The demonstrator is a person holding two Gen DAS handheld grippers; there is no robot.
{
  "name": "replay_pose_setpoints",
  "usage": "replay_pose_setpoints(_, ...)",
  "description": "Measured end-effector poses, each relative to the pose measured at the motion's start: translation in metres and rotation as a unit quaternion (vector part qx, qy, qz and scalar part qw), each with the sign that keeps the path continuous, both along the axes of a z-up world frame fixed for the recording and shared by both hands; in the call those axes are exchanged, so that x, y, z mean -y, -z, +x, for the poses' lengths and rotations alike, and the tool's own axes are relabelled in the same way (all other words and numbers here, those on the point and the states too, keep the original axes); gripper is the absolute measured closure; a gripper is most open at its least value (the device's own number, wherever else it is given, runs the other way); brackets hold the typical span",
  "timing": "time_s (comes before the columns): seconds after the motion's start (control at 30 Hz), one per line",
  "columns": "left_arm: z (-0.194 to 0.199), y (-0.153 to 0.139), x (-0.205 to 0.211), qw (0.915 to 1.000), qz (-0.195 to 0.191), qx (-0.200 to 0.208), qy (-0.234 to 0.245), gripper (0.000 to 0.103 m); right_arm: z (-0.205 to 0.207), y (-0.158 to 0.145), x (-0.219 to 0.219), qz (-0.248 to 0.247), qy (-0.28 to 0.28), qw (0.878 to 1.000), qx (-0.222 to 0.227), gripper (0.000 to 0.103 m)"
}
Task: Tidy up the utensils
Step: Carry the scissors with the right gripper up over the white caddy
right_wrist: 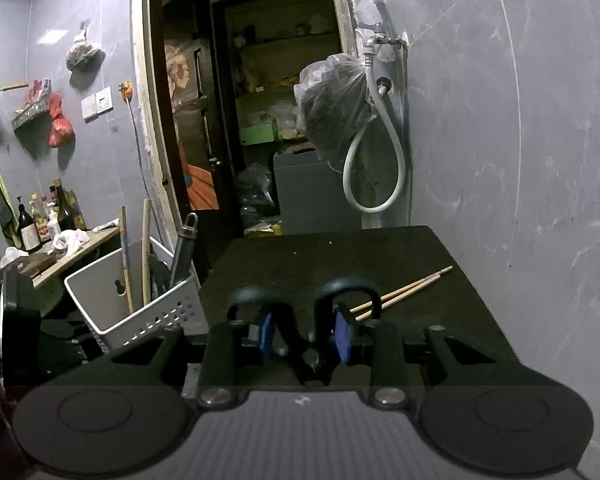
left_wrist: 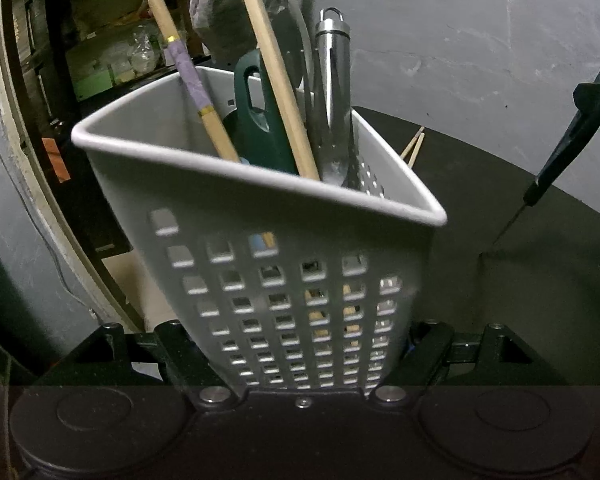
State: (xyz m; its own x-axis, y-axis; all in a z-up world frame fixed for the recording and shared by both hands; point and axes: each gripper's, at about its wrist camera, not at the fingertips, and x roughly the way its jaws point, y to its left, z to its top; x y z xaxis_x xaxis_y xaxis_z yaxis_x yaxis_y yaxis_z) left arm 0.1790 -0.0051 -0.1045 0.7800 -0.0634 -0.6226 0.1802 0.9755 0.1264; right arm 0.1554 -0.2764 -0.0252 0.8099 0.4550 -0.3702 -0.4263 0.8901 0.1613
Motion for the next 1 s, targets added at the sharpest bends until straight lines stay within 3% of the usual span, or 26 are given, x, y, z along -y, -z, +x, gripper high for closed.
replay_pose_setpoints(0.27, -0.006, 0.002, 0.000, 0.9999, 0.008, -0.003, 0.012, 0.022, -0.004, 0.008, 0.000, 0.026, 0.026, 0.999, 0.001, 0.064)
replay_pose_setpoints(0.47, -0.004, -0.001, -0.001, 0.9999, -0.002, 0.010, 0.009, 0.022, 0.010, -0.008, -0.001, 0.027, 0.033, 0.999, 0.012, 0.067)
replay_pose_setpoints(0.67, 0.000, -0.004, -0.001, 0.9996, -0.016, 0.022, -0.002, 0.022, 0.044, -0.041, -0.016, -0.006, 0.014, 0.999, 0.029, 0.069)
replay_pose_setpoints(0.83, 0.004, -0.008, -0.002, 0.9990, -0.027, 0.033, -0.014, 0.022, 0.048, -0.088, -0.028, 0.027, -0.020, 0.999, 0.042, 0.069)
replay_pose_setpoints(1.0, 0.007, -0.008, -0.003, 0.9983, -0.036, 0.038, -0.026, 0.022, 0.048, -0.146, -0.049, 0.071, -0.092, 0.990, 0.080, 0.068)
